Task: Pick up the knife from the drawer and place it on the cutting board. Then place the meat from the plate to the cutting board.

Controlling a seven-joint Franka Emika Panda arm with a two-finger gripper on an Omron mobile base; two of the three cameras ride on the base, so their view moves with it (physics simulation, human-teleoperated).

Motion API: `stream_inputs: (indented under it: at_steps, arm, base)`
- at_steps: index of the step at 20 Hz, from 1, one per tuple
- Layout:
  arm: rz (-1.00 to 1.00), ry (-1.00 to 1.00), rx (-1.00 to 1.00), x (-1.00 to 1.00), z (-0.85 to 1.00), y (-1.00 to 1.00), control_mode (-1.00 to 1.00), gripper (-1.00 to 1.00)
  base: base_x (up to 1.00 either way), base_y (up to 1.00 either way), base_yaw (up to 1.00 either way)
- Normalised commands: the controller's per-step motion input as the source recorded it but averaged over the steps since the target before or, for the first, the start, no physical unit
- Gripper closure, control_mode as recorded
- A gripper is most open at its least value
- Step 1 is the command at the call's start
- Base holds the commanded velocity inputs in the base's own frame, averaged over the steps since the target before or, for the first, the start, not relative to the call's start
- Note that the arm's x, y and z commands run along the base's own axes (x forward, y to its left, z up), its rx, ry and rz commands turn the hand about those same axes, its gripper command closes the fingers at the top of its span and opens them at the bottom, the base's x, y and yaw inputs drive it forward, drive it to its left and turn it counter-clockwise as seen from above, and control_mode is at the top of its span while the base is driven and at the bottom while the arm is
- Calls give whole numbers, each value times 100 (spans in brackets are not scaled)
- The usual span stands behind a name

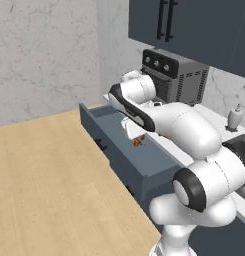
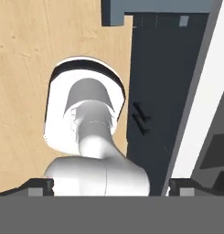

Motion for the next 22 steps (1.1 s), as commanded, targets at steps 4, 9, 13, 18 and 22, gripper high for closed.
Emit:
stream_inputs:
  at_steps: [4, 9, 13, 18, 22]
  arm:
    - [23, -18, 28, -3, -34, -22, -100, -100]
    - [35, -47, 17, -73, 0, -46, -100, -100]
    - [23, -35, 4, -59, 3, -27, -100, -100]
    - [-9, 17, 0, 59, 19, 24, -100, -100]
    - [-22, 21, 0, 100, 0, 65, -100, -100]
  base:
    - [0, 0, 0]
    - [0, 0, 0]
    - [0, 0, 0]
    - [0, 0, 0]
    - [0, 0, 0]
